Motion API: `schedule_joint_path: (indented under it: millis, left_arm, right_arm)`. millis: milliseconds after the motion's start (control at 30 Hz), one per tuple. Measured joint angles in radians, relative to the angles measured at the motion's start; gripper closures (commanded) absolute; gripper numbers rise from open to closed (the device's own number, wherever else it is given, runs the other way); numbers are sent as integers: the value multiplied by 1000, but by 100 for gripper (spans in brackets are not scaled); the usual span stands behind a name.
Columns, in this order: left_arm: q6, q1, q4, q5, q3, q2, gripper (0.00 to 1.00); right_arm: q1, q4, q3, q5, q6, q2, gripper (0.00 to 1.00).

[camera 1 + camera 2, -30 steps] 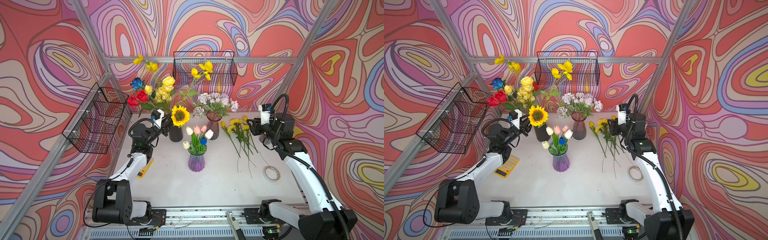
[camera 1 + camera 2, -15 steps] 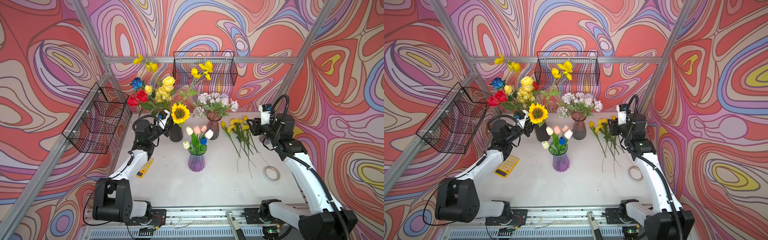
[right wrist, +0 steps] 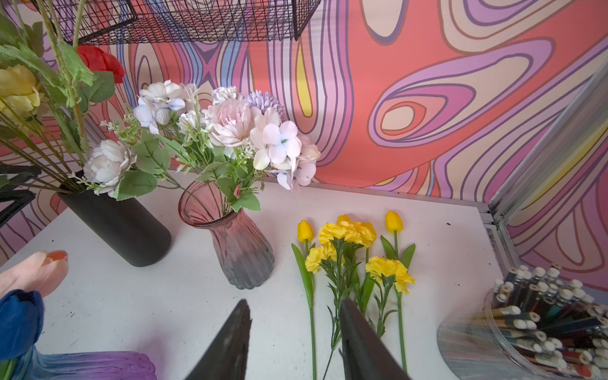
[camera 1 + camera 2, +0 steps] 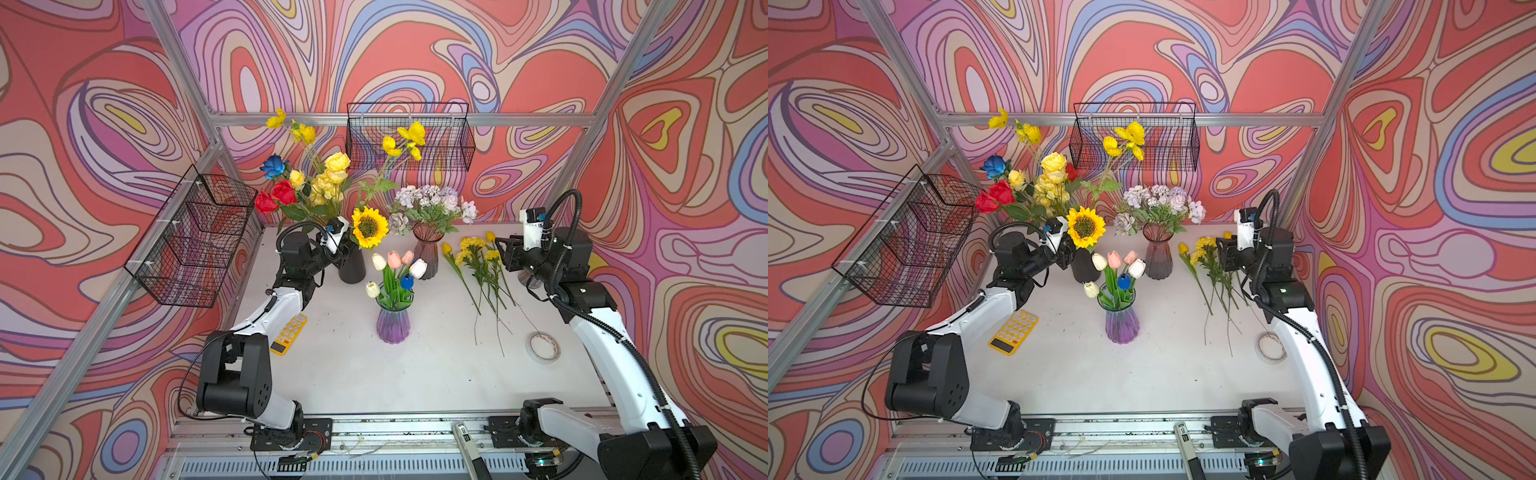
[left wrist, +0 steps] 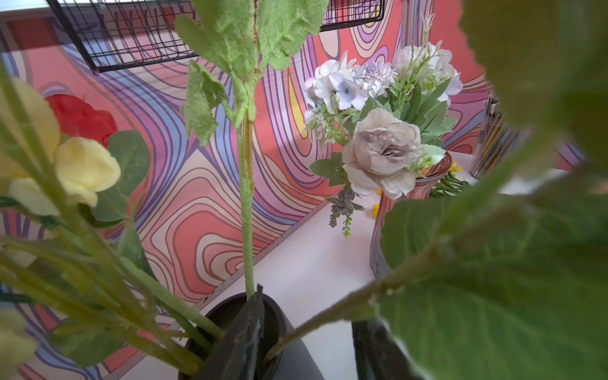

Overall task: Pick out yellow flowers from the vase
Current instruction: Pick up the flower from the vase.

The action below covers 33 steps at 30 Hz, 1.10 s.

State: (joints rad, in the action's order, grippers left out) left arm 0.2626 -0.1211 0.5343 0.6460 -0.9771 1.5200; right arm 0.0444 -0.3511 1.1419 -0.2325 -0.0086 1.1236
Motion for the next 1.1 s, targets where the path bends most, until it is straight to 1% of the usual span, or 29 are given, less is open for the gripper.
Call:
schedule_joint_path:
  millis: [33, 233, 433, 833, 967, 1100]
  left_arm:
    - [10, -7, -4, -3, -9, 6, 55]
    - [64, -41, -10, -45, -49, 41, 75]
    - [85, -42, -1, -76, -58, 49, 86]
    - [86, -42, -23, -81, -96, 43, 92]
    - [89, -42, -62, -80, -121, 25, 95]
    - [97, -42, -103, -77, -149, -7, 95]
  right_arm:
    - [0, 0, -1, 0, 0, -2, 54]
    - [0, 1, -1, 5, 0, -10, 54]
    - [0, 1, -1, 7, 0, -10, 54]
    - [0, 10, -2, 6, 7, -10, 54]
    - [0, 16, -2, 3, 11, -10, 54]
    - [0, 21, -2, -6, 16, -10, 54]
